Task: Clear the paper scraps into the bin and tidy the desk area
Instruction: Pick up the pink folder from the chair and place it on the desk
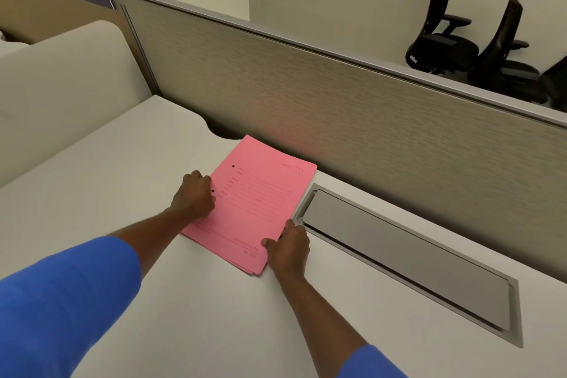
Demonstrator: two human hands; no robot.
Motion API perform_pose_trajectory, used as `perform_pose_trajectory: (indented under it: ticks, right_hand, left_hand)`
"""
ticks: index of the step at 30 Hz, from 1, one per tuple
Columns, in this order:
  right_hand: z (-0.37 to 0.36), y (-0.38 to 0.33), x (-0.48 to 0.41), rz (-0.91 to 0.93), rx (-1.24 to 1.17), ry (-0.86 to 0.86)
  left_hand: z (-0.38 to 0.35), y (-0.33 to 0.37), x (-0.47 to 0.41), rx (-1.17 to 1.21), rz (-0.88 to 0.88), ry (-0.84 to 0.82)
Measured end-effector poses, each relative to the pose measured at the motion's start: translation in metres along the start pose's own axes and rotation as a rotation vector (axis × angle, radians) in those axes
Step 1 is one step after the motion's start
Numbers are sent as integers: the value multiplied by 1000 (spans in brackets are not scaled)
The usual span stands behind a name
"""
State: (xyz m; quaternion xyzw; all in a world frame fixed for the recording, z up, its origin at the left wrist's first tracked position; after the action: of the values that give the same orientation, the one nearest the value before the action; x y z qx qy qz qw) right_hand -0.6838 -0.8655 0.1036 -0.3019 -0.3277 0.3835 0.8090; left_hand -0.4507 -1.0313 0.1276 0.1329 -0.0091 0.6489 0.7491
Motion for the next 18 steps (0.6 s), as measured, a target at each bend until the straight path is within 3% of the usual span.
perform_pose_trajectory:
  ticks: [10,18]
  right_hand:
    - [-3,-4,4,-64,247,81]
    - [-5,-1,5,-50,196,80]
  left_hand:
    - [-2,8,-8,-45,-47,-13]
    - [0,10,-3,-45,-36,-22]
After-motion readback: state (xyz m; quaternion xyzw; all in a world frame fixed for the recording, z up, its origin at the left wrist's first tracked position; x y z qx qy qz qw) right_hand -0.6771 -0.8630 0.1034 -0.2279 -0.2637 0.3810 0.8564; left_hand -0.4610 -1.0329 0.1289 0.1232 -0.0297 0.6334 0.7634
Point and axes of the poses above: each hand's wrist, its own x-axis away from the middle knuckle, its own z-axis out of the back of the hand, y = z × x, the point moved 10 cm from there along -x, towards the middle knuckle, and after that the axes turned 5 degrees about -z, right-handed, at the moved point
